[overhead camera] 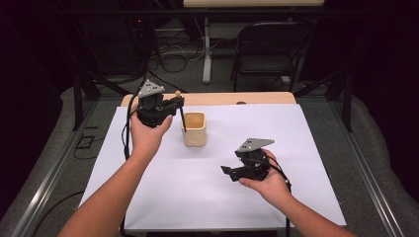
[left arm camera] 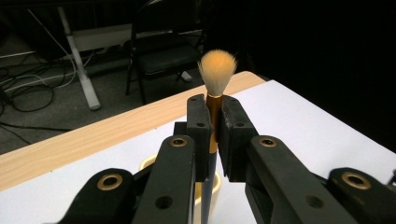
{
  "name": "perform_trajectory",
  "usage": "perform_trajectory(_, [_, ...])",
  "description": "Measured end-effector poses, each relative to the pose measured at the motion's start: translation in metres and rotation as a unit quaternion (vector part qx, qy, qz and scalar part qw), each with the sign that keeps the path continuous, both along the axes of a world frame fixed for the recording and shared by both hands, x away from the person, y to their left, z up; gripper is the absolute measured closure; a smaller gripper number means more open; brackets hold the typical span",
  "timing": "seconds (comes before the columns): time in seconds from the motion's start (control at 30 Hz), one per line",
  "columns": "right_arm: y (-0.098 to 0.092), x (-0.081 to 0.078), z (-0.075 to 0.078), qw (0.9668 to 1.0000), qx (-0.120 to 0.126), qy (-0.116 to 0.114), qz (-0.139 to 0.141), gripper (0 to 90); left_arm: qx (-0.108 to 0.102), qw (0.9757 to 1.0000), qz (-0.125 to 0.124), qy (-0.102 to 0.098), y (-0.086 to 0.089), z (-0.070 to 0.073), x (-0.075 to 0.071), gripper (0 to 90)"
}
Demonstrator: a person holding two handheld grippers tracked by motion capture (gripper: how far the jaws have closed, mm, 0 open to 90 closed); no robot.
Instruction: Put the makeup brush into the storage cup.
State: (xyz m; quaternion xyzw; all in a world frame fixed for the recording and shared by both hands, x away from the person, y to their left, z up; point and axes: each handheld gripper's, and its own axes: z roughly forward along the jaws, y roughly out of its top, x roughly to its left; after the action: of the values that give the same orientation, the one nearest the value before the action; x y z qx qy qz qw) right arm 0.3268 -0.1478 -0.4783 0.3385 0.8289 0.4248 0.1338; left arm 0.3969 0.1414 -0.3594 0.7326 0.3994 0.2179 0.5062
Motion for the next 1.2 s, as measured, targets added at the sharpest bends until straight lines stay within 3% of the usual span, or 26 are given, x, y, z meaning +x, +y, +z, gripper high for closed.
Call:
perform_trajectory(0.77, [0.003, 0.000, -0.003, 1.0000, 0.001, 0.002, 0.005, 26.1, 0.000, 0.9995, 0.030, -0.009, -0.008, 0.002, 0.017, 83.7])
perform_trajectory(1.2, [0.004, 0.000, -0.005, 1.0000, 0.003, 0.002, 0.006, 26.0, 0.007, 0.9992, 0.038, -0.011, -0.012, -0.005, 0.028, 83.7])
